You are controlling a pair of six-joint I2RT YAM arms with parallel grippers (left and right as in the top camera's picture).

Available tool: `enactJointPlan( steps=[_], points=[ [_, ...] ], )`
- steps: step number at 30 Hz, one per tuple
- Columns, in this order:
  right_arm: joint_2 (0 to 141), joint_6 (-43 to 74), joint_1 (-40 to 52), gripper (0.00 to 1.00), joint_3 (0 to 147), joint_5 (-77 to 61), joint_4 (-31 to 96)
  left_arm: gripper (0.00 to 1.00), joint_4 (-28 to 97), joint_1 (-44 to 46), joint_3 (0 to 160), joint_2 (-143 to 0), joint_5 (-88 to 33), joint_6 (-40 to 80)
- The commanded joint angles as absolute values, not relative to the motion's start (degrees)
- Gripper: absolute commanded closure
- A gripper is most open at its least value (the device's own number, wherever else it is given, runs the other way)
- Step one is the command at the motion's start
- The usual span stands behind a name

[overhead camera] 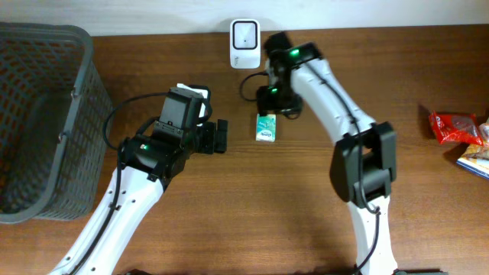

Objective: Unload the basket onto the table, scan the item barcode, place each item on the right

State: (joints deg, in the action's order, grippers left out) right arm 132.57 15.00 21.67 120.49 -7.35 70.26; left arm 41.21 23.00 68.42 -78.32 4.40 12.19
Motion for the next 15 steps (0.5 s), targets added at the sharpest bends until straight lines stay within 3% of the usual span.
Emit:
enactJointPlan(
  steps=[1,4,13,15],
  points=[
    [131.6,20.7,25.7,0.43,120.1,0.9,67.0,0.01,41.3,23.1,68.6,-78.1,3.8,12.3],
    [131.6,24.0,28.3,0.49,118.4,3.4,64.9,0.01,41.3,23.1,68.6,-78.1,3.8,12.3],
    [131.6,30.1,31.4,0.5,106.9,12.4,56.9,0.01,41.3,23.1,68.6,-78.1,3.8,12.3],
    [131.6,30.1,31.4,0.55,105.2,12.5,55.9,0.01,41.3,23.1,68.6,-78.1,3.8,12.3]
  ],
)
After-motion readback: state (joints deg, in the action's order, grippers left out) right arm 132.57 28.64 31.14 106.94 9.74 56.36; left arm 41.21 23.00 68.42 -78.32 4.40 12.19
